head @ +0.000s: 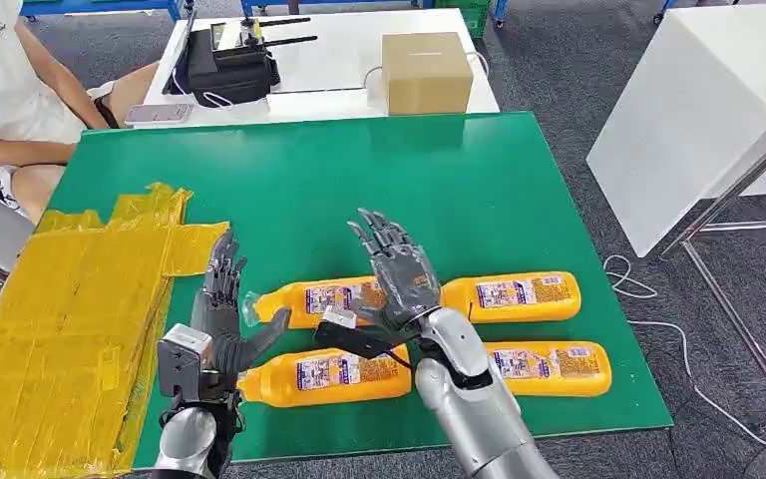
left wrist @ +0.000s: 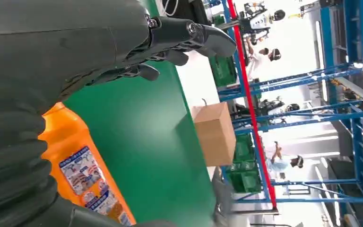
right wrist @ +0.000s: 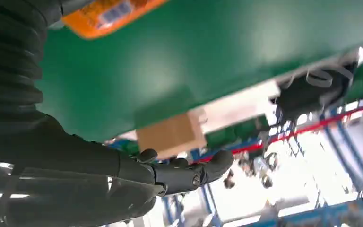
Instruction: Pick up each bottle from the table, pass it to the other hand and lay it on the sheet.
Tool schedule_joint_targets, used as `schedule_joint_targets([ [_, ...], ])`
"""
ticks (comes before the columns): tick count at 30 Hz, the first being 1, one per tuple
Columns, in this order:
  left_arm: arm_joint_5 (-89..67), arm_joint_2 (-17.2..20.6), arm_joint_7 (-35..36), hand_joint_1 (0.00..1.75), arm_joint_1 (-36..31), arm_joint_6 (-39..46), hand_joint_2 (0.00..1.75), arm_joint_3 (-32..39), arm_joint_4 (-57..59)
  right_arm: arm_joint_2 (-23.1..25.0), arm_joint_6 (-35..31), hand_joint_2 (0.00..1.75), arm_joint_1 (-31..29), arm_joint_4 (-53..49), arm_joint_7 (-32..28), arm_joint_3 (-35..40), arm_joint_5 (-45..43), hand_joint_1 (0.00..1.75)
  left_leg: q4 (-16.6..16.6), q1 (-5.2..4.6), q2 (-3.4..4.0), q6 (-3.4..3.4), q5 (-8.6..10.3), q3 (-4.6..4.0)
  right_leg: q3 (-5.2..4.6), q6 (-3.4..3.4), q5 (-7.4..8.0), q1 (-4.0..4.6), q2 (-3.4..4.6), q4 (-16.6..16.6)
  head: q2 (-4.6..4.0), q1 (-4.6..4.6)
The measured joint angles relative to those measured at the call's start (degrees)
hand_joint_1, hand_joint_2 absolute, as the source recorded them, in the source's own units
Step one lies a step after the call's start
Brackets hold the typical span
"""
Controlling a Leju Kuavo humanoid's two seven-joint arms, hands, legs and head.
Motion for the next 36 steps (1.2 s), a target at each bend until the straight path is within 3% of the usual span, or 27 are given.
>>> schedule_joint_targets([
  [6, 1.01, 0.00, -0.63, 0.00, -1.29, -0.63, 1.75, 0.55, 1.57, 1.29, 3.72, 1.75, -6.08, 11.42, -2.69, 0.81, -3.81, 0.00, 0.01, 0.00, 0.00, 0.00, 0.00, 0.00, 0.00, 0.00, 0.00, 0.00, 0.00, 0.00, 0.00, 0.00],
  [13, 1.20, 0.00, -0.90, 0.00, -2.13, -0.70, 1.75, 0.92, 2.95, 2.08, 4.25, 1.75, -9.10, 17.55, -2.71, 1.18, -4.31, 0.00, 0.01, 0.00, 0.01, 0.00, 0.00, -0.01, -0.01, 0.00, 0.00, 0.00, 0.00, 0.00, 0.00, -0.02],
  [36, 1.97, 0.00, -1.07, 0.00, -2.98, -1.55, 1.75, 1.42, 4.33, 2.56, 8.60, 1.75, -18.44, 35.69, 10.82, 2.19, 0.45, 0.03, 0.03, 0.00, 0.00, 0.00, 0.01, 0.01, -0.01, 0.00, 0.01, 0.00, 0.01, 0.00, 0.00, 0.00],
])
